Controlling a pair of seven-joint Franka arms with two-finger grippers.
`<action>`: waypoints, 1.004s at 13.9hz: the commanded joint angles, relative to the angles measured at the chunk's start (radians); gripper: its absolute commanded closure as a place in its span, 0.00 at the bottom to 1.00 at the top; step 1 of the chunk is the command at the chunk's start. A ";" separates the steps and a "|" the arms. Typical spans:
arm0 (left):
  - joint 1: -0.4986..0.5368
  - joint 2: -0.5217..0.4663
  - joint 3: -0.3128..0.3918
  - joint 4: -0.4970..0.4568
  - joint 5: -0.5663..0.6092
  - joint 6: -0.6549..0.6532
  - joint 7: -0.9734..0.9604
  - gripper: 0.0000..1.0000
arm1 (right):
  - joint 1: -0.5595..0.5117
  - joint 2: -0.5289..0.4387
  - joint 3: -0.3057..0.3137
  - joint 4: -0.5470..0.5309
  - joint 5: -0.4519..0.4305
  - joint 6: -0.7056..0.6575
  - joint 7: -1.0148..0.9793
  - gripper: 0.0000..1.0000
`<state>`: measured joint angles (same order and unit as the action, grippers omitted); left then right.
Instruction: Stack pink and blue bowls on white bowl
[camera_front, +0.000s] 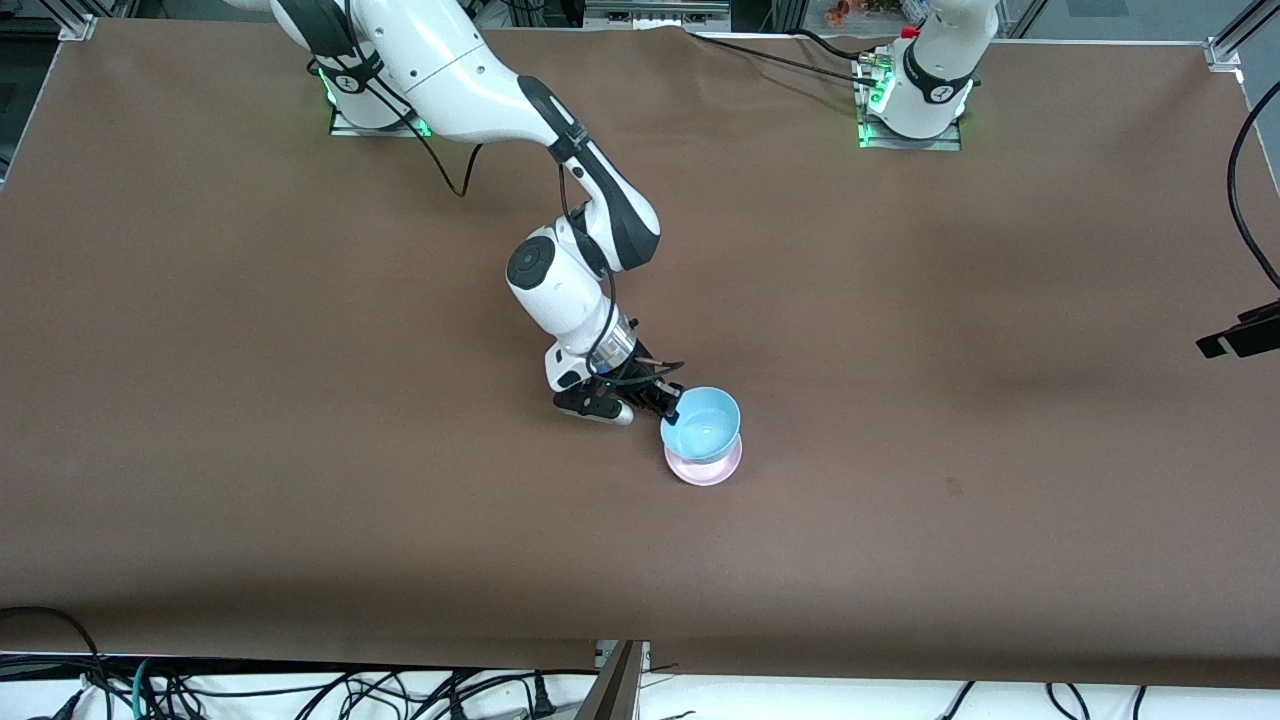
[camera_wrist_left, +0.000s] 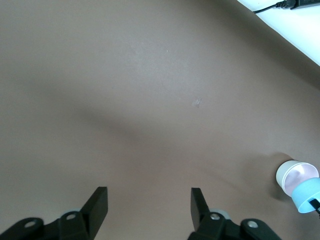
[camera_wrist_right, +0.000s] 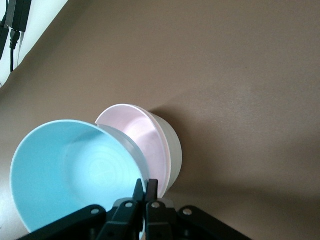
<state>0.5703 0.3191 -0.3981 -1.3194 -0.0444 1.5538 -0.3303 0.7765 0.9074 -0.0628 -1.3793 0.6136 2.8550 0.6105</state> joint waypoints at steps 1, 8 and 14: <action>0.005 -0.008 -0.007 -0.018 0.020 0.014 0.025 0.21 | 0.000 0.013 -0.006 0.028 -0.009 -0.002 0.006 1.00; -0.033 -0.012 -0.027 0.021 0.124 0.011 0.017 0.16 | -0.006 0.016 -0.009 0.028 -0.011 0.000 -0.001 1.00; -0.251 -0.066 0.071 0.108 0.198 -0.150 0.013 0.00 | -0.006 0.024 -0.009 0.028 -0.021 0.000 -0.001 1.00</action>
<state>0.4115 0.2901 -0.4078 -1.2175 0.1352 1.4416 -0.3275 0.7736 0.9096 -0.0724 -1.3790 0.6080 2.8547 0.6096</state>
